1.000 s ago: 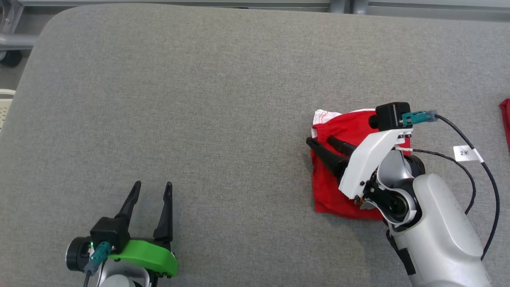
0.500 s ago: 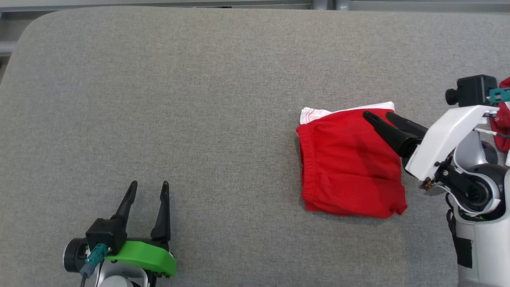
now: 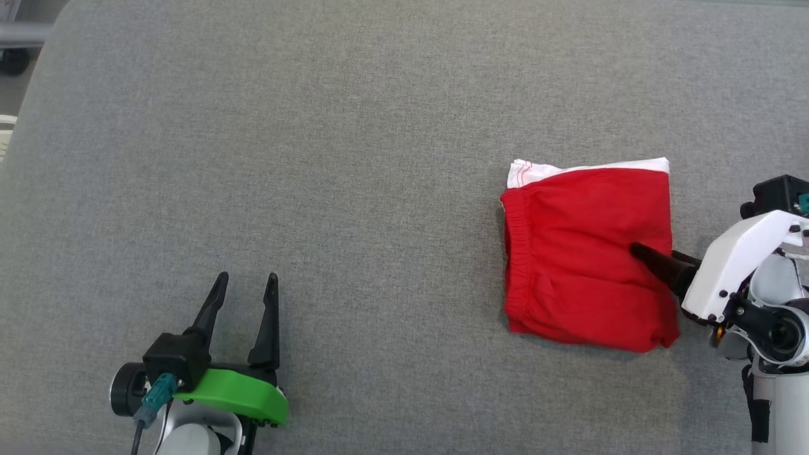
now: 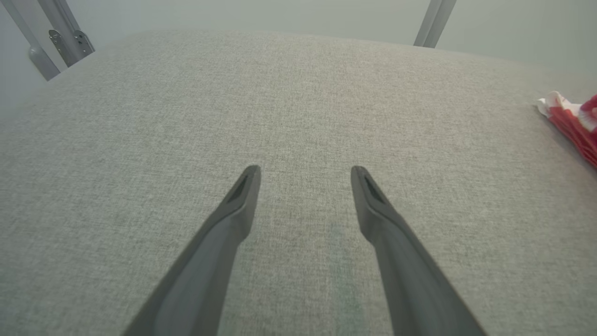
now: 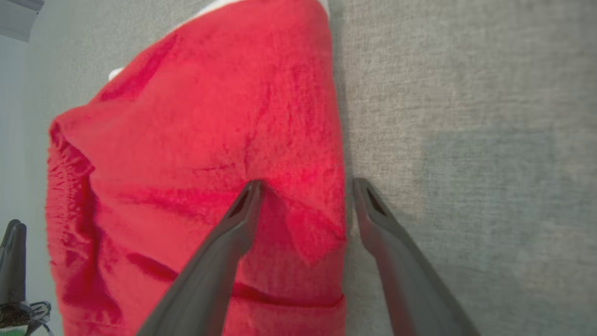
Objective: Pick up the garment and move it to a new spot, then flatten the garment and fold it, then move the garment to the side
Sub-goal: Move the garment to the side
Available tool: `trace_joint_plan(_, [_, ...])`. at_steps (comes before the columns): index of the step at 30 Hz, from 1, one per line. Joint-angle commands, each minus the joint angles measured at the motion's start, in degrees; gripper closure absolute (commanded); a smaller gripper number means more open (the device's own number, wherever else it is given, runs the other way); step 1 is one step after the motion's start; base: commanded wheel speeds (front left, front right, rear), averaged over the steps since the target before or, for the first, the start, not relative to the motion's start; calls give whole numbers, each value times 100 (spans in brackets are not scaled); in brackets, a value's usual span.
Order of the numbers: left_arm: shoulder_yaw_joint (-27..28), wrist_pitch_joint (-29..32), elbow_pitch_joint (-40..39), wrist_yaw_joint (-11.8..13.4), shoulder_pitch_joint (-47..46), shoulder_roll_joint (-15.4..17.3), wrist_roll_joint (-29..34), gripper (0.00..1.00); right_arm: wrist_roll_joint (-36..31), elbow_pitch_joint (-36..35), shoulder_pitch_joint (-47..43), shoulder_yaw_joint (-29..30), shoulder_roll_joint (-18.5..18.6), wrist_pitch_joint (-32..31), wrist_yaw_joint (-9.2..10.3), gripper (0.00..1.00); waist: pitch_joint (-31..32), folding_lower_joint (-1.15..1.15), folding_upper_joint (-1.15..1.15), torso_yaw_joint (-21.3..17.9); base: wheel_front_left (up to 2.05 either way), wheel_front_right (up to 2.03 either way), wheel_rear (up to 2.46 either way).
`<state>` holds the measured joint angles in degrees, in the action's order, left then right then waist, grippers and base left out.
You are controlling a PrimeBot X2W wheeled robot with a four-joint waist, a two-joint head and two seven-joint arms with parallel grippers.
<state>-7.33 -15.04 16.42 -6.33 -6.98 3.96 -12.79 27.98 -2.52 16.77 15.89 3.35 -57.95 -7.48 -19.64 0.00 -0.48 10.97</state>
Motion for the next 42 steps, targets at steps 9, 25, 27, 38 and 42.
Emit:
trace_joint_plan(9, [64, -16, -10, -32, -112, -57, 36, 0, 344, 626, 412, -258, -46, 19, -2, 100, -11, 0, 48, 91, 0, 0, 0])
trace_joint_plan(25, [248, -16, -614, -19, 59, 146, 300, 0, 972, -303, -246, -218, 319, 481, -2, 100, 139, 0, 48, -1533, 0, 0, 0])
trace_joint_plan(27, [219, -15, -648, -27, 11, 181, 316, 0, 885, -395, -105, -164, 497, 490, -3, 100, 82, 0, 48, -1655, 0, 0, 0])
trace_joint_plan(38, [97, 72, -667, -34, -151, 213, 240, 0, 455, -798, 948, -189, 1154, -305, -2, 100, -146, 0, 48, -1634, 0, 0, 0])
trace_joint_plan(42, [91, 93, -708, -21, -230, 223, 193, 0, 325, -707, 1416, 63, 1436, -835, -2, 100, -357, 0, 48, -1483, 0, 0, 0])
